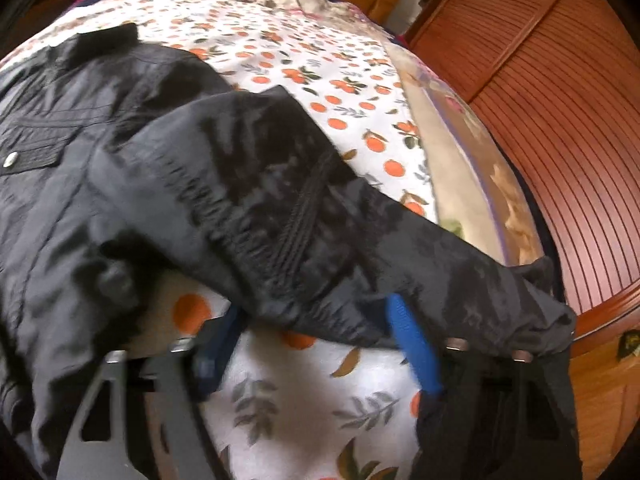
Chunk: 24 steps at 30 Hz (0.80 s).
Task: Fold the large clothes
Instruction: 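Grasp the other sleeve cuff with the right tool, then fold the held sleeve toward the jacket body with the right tool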
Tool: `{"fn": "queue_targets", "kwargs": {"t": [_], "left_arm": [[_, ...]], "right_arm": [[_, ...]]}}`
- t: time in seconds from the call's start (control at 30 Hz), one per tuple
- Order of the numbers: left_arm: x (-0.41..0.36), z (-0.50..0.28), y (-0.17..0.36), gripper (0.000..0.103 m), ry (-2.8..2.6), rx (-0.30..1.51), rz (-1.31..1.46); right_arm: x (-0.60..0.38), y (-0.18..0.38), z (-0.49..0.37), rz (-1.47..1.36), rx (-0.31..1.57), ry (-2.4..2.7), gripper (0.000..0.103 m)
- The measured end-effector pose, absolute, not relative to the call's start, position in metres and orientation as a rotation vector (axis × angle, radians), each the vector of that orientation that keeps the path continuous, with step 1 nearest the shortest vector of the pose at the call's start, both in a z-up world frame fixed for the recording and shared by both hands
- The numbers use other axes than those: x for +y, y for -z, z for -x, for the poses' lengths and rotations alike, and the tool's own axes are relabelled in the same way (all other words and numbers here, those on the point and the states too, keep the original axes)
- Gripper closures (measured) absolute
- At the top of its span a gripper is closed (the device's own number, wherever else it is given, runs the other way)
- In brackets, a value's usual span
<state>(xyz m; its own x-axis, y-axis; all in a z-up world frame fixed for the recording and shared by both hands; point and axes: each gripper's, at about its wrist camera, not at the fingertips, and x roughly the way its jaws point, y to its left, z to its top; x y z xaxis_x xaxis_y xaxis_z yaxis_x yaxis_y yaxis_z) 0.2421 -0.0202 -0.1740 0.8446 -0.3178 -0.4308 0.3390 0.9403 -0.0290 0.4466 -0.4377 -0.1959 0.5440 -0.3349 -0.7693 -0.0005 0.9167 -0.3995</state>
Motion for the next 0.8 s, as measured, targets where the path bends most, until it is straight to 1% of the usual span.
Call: {"fn": "queue_targets", "kwargs": {"t": [0.03, 0.07, 0.13, 0.17, 0.3, 0.47, 0.6, 0.8], "left_arm": [[-0.02, -0.242, 0.174, 0.003, 0.347, 0.446, -0.049], [-0.02, -0.242, 0.174, 0.003, 0.347, 0.445, -0.047], [-0.02, -0.242, 0.174, 0.003, 0.346, 0.446, -0.048], [-0.02, -0.242, 0.174, 0.003, 0.346, 0.446, -0.048], [-0.02, -0.242, 0.174, 0.003, 0.346, 0.443, -0.048], [-0.02, -0.242, 0.174, 0.003, 0.349, 0.444, -0.045], [-0.02, -0.242, 0.175, 0.003, 0.349, 0.445, -0.046], [-0.02, -0.242, 0.174, 0.003, 0.349, 0.445, -0.046]], "right_arm": [[-0.438, 0.196, -0.449, 0.369, 0.987, 0.189, 0.063], [-0.438, 0.195, -0.452, 0.369, 0.985, 0.181, 0.077], [-0.431, 0.19, -0.454, 0.395, 0.961, 0.201, 0.09], [-0.427, 0.186, -0.454, 0.401, 0.943, 0.211, 0.094], [-0.408, 0.153, -0.445, 0.386, 0.799, 0.218, 0.096], [-0.36, 0.107, -0.414, 0.381, 0.631, 0.06, 0.096], [-0.32, 0.099, -0.395, 0.394, 0.628, -0.082, 0.095], [-0.291, 0.123, -0.378, 0.4, 0.717, -0.171, 0.09]]}}
